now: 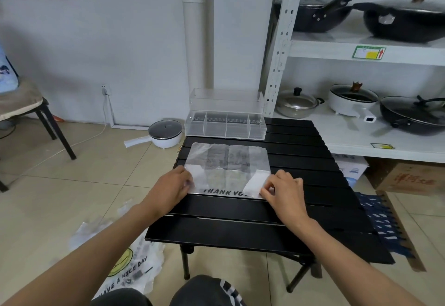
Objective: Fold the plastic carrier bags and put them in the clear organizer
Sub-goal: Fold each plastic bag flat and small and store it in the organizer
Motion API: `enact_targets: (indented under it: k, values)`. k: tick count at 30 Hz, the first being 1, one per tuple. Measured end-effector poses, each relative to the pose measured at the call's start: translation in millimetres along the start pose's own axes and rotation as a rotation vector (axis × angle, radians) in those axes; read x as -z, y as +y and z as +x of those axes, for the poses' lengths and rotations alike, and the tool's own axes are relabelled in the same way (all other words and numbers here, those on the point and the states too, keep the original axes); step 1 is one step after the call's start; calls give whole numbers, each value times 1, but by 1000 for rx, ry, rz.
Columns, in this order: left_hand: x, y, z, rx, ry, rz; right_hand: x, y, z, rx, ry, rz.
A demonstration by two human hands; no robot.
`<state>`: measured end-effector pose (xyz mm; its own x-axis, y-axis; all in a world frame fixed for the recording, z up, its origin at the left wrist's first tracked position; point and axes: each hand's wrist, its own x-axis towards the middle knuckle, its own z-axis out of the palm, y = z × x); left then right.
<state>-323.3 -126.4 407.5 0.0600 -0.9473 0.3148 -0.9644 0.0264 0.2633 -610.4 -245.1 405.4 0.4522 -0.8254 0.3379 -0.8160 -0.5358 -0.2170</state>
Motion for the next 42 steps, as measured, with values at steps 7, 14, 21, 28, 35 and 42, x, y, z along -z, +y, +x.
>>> enact_targets:
  k: [7, 14, 21, 28, 35, 42]
  values:
    - [-3, -2, 16, 64, -197, 52, 5, 3, 12, 129, -170, -21]
    - [-2, 7, 43, 86, -418, 234, 31, -3, 37, 71, -592, 1]
    - [0, 7, 43, 47, -427, 193, 34, 1, 43, 93, -655, 39]
    - [-7, 34, 29, -207, -58, 229, 17, -9, 13, 363, -177, 75]
    - [-12, 24, 41, 158, -145, 147, 0, -15, -3, 320, -141, 78]
    - [-6, 49, 37, -302, -118, 35, -2, -9, -2, 329, -168, 79]
